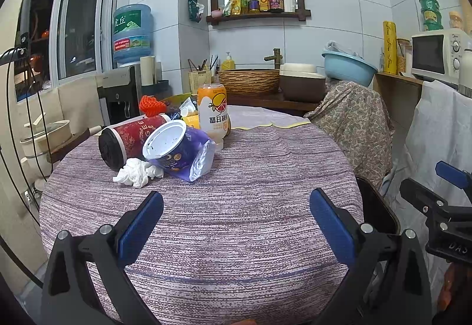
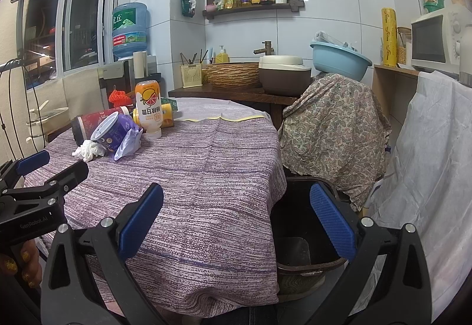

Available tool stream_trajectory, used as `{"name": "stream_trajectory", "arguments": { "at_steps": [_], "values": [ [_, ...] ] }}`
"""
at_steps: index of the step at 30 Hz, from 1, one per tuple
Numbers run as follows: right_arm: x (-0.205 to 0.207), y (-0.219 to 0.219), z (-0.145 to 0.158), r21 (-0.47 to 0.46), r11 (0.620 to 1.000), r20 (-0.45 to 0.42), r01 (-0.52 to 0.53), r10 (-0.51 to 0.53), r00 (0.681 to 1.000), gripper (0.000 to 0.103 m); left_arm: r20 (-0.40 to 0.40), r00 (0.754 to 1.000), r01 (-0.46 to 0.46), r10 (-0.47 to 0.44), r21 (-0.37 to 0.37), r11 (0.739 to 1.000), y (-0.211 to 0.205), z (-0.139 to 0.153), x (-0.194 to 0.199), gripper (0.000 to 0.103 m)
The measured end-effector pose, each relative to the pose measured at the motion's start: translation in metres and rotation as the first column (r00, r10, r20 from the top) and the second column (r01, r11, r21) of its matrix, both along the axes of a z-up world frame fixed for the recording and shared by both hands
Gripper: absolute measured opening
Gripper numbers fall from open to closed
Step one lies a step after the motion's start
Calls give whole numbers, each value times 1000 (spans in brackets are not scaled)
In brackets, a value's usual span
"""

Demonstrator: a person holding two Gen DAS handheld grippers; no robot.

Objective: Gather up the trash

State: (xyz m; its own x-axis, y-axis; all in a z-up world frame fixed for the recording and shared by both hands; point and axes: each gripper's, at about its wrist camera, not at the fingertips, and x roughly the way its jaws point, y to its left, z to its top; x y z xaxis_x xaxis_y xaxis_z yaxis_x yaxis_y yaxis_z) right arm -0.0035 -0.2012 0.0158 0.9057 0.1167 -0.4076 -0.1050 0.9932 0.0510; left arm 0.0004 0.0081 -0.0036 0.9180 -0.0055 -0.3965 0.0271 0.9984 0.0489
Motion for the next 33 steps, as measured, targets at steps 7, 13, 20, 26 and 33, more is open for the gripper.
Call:
{"name": "stream_trajectory", "arguments": {
  "at_steps": [7, 13, 20, 26, 33],
  "values": [
    [0, 0, 1, -4, 1000, -1, 0, 0, 1000, 99, -11, 1000, 3, -3, -1, 1000, 0, -2, 1, 98],
    [8, 8, -12, -24, 1000, -35, -8, 7, 999, 99, -77, 997, 27, -28, -16, 1000, 3, -12, 10, 98],
    [42, 17, -35, 8, 996, -184, -94, 94, 978, 99, -149, 988, 45, -46, -12, 999, 26, -24, 22, 98],
    [72, 37, -42, 27, 982, -271, -185, 185, 944, 98, -225, 974, 38, -35, 5, 999, 57, -24, 45, 98],
    [108, 59, -45, 86, 959, -360, -270, 283, 889, 98, -262, 964, 52, -51, -3, 999, 91, -13, 88, 98]
  ]
}}
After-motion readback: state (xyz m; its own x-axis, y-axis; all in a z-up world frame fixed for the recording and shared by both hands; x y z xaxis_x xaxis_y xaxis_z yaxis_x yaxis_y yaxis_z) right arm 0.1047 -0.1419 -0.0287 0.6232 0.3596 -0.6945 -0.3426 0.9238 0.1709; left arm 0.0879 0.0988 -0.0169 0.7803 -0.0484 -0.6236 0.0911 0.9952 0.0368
